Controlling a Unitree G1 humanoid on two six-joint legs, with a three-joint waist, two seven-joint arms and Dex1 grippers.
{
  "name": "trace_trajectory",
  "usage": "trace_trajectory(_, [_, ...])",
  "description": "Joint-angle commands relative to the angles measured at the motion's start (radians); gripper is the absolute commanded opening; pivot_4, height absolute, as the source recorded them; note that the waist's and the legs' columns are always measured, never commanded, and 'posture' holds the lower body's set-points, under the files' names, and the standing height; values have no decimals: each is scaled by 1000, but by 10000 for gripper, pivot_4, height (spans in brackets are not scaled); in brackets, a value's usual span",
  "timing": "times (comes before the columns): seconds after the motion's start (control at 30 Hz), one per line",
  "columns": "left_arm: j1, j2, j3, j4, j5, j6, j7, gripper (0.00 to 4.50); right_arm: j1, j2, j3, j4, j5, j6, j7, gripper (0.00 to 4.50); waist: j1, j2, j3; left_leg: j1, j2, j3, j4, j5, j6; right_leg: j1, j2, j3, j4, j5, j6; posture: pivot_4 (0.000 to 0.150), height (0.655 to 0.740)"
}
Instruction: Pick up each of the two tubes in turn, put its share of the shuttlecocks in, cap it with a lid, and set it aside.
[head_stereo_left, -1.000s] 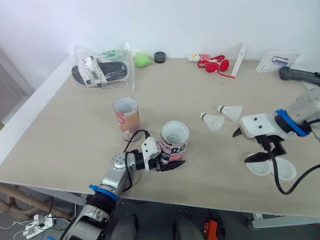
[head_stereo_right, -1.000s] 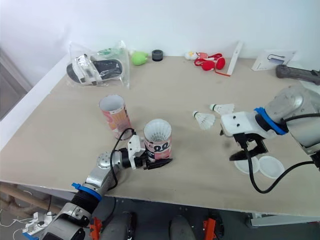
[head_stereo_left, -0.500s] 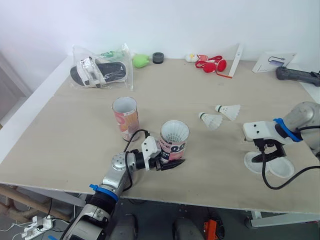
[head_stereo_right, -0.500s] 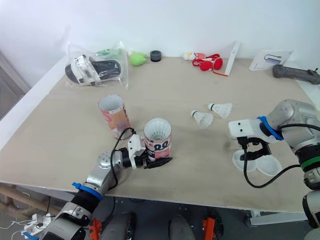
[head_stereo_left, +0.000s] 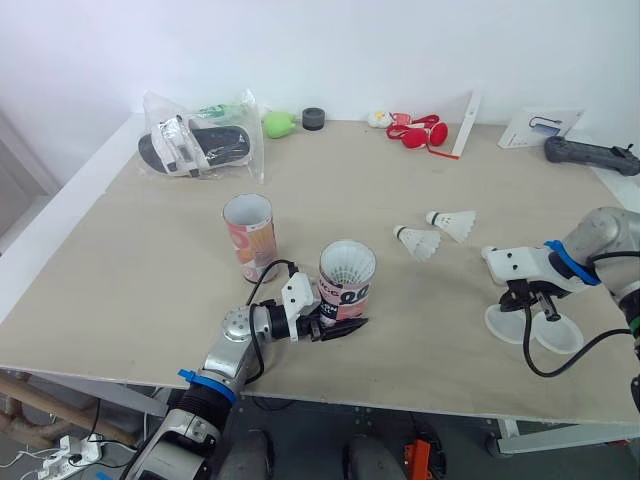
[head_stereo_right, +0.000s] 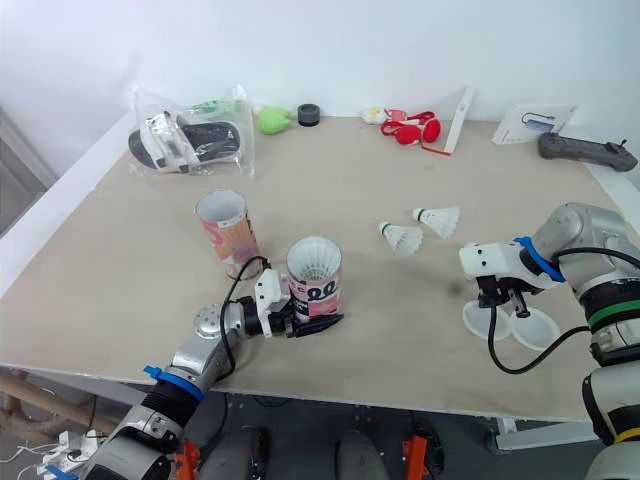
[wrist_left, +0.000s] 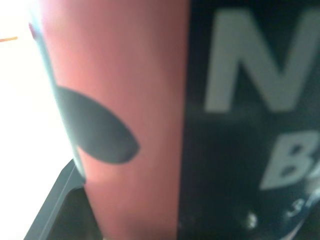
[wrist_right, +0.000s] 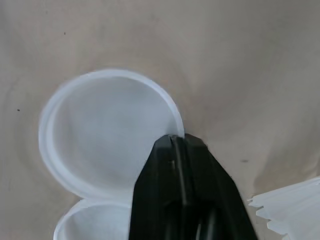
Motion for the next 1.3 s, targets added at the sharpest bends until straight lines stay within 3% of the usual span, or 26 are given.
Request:
trace_trajectory(0.03, [30,6,-28,37,25,17,-6,30751,5,-2,-20,-44,48,18,44,274,0,0,0,0,0,0,0,0,0,0,0,1,0,1,-2,1500,7400])
trace_trajectory(0.1, [32,7,-28,35,25,18,-9,30751,-30,-27,-23,-160,150,72,44,274,0,0,0,0,0,0,0,0,0,0,0,1,0,1,-1,1500,7400])
trace_trajectory(0.27, [36,9,-26,30,25,25,-12,30751,-248,-60,-29,-545,552,340,44,274,-5,15,4,-3,-1,3,-2,0,0,-5,0,5,0,1,1,1500,7400])
trace_trajectory(0.47, [30,3,-26,34,24,31,-10,30751,-455,55,-37,-655,705,477,44,274,2,2,0,-4,1,-4,-4,-1,-1,-5,1,-2,0,-2,-4,1500,7400])
trace_trajectory(0.97, [16,-7,-22,58,25,23,1,30751,-532,227,70,-653,620,402,44,274,2,2,0,-7,0,-5,-3,0,-1,-7,1,-4,0,-1,-4,1500,7400])
trace_trajectory(1.3, [18,-9,-20,60,26,19,6,30751,-534,251,126,-574,509,306,44,274,3,2,0,-7,0,-6,-3,1,-1,-7,1,-4,0,0,-5,1500,7400])
